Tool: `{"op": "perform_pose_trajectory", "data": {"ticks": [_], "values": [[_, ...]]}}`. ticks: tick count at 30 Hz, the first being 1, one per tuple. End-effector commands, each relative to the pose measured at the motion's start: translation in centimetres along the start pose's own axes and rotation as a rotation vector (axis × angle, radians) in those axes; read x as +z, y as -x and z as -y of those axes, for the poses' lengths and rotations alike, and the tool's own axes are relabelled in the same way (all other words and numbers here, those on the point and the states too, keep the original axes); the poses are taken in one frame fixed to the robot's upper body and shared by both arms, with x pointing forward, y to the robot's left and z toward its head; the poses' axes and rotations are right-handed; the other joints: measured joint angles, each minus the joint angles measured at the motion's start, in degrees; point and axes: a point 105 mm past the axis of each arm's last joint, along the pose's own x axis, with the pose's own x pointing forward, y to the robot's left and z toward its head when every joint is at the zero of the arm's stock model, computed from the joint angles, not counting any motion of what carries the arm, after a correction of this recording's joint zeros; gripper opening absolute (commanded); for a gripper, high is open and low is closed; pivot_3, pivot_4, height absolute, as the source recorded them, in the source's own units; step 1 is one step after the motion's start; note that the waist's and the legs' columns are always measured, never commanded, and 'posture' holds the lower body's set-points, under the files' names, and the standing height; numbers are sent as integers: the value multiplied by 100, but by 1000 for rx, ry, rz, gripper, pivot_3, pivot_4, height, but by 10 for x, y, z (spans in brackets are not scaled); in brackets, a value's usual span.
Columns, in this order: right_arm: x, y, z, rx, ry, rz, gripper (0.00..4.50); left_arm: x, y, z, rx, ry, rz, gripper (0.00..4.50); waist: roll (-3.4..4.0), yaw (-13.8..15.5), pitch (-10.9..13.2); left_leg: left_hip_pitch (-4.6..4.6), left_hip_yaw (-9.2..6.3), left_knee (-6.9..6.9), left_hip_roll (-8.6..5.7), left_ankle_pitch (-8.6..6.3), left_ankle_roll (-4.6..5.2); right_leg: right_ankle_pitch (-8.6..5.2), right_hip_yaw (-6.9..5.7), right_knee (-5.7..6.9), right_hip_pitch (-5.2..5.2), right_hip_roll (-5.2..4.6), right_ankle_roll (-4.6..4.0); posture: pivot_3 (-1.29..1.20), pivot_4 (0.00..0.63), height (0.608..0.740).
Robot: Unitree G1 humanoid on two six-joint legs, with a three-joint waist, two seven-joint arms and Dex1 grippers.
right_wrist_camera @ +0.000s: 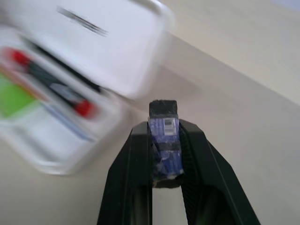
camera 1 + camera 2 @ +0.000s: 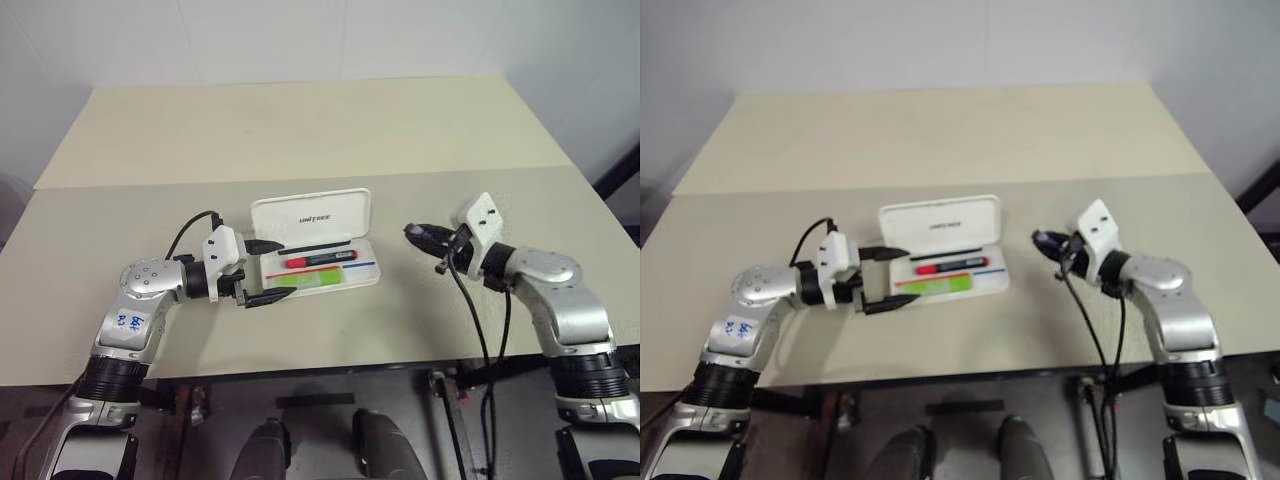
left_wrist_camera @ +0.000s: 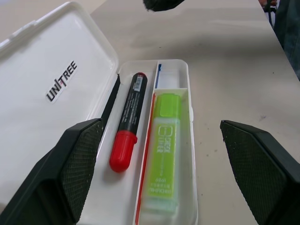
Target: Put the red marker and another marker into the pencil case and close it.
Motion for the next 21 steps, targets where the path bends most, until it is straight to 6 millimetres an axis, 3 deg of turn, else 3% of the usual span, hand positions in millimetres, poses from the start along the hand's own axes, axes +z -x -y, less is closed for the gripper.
{"op": "perform_pose_trajectory", "data": {"ticks": [1, 5, 12, 21], "values": [[7, -8, -31, 237, 75, 18, 413, 8, 2, 0, 2, -30, 24, 4272, -1, 9, 0, 0, -2, 1, 2, 0, 0, 0, -1, 2, 0, 3, -1, 0, 150, 740], [1, -23, -42, 354, 151, -13, 413, 9, 2, 0, -2, -34, 25, 4272, -2, 27, 1, 0, -1, 9, -3, 0, -1, 0, 1, 5, 0, -4, -1, 0, 150, 740], [2, -46, -33, 426, 225, -29, 413, 11, 3, 1, -7, -38, 21, 4272, -3, 32, 2, -1, 1, 7, -7, 1, -3, 2, 2, 2, -3, -12, 2, 0, 150, 740], [0, -52, -27, 500, 254, -55, 413, 11, 6, 2, 12, -37, 19, 4272, -3, 33, 2, -6, 0, 2, -5, -2, -6, 0, -1, -10, -4, -14, -1, 0, 150, 740]]}}
